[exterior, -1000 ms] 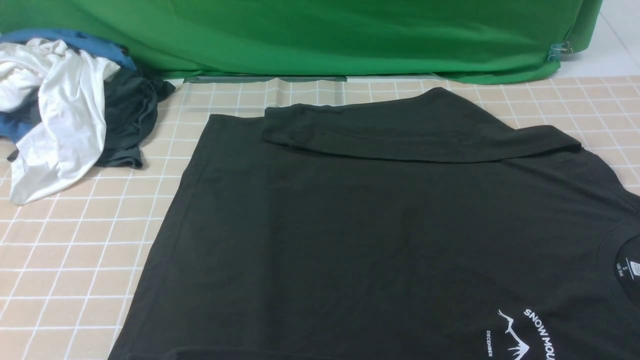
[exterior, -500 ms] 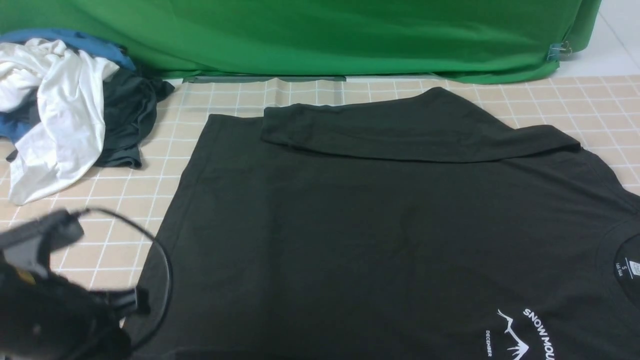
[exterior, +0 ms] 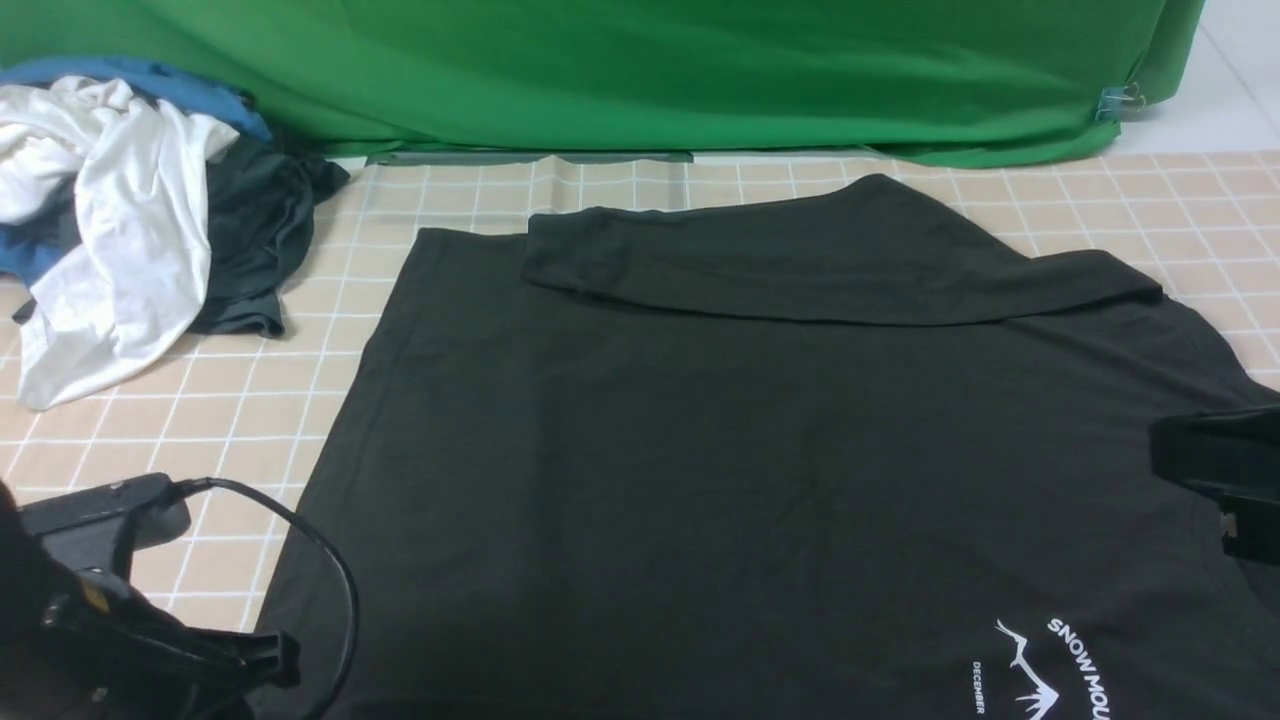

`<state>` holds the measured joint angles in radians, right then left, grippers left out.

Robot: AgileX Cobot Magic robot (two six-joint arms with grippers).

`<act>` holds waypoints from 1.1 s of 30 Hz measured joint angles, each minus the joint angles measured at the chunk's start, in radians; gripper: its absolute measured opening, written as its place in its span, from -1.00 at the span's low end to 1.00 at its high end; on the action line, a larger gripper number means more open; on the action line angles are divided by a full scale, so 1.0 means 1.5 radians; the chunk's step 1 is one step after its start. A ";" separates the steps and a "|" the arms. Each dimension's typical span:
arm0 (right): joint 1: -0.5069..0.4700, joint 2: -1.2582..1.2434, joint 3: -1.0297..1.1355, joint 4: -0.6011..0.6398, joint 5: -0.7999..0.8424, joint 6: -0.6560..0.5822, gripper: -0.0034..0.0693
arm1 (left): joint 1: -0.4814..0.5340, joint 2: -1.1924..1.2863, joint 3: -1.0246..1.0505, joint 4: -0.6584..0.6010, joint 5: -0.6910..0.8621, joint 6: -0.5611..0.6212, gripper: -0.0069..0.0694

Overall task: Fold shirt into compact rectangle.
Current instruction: 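Grasp the left edge of the dark T-shirt lying flat on the table, then fold the left side of the black T-shirt inward over its body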

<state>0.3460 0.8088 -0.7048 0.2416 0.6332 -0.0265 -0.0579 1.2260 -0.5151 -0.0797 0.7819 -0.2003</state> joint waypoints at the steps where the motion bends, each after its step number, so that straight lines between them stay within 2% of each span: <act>1: 0.000 0.000 0.002 0.000 -0.007 0.000 -0.80 | -0.001 0.007 0.000 -0.004 -0.005 0.008 0.03; 2: 0.000 0.000 0.004 0.000 -0.014 0.000 -0.80 | -0.001 0.021 0.000 -0.010 -0.011 0.028 0.13; 3: 0.000 0.000 0.005 0.000 -0.015 0.000 -0.80 | -0.001 0.021 0.000 -0.012 -0.012 0.032 0.14; 4: 0.000 0.000 0.010 0.000 -0.027 0.000 -0.80 | -0.003 0.038 0.000 -0.027 -0.014 0.065 0.26; 6: 0.001 0.000 0.016 0.000 -0.035 0.000 -0.80 | -0.004 0.059 0.000 -0.039 -0.022 0.088 0.34; 12: 0.001 0.000 0.022 0.000 -0.040 -0.001 -0.79 | -0.007 0.089 0.000 -0.039 -0.041 0.097 0.32; 18: 0.001 0.000 0.022 0.000 -0.055 -0.001 -0.78 | -0.007 0.099 -0.001 -0.028 -0.040 0.125 0.03; 21: 0.001 0.000 0.022 0.000 -0.059 -0.002 -0.77 | -0.007 0.102 -0.010 -0.033 -0.029 0.138 -0.40; 22: 0.001 0.000 0.022 0.000 -0.060 -0.002 -0.77 | -0.007 0.103 -0.011 -0.035 -0.025 0.138 -0.43; 24: 0.001 0.000 0.022 0.000 -0.060 -0.002 -0.75 | -0.007 0.108 -0.033 -0.038 0.016 0.139 -0.70; 29: 0.001 0.000 0.022 0.000 -0.061 -0.002 -0.72 | -0.007 0.081 -0.081 -0.009 0.091 0.107 -0.74; 33: 0.001 0.000 0.022 0.000 -0.062 -0.003 -0.71 | -0.007 0.034 -0.100 0.009 0.109 0.096 -0.74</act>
<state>0.3470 0.8090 -0.6717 0.2416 0.5405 -0.0306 -0.0681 1.2774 -0.6655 -0.0668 0.9454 -0.0565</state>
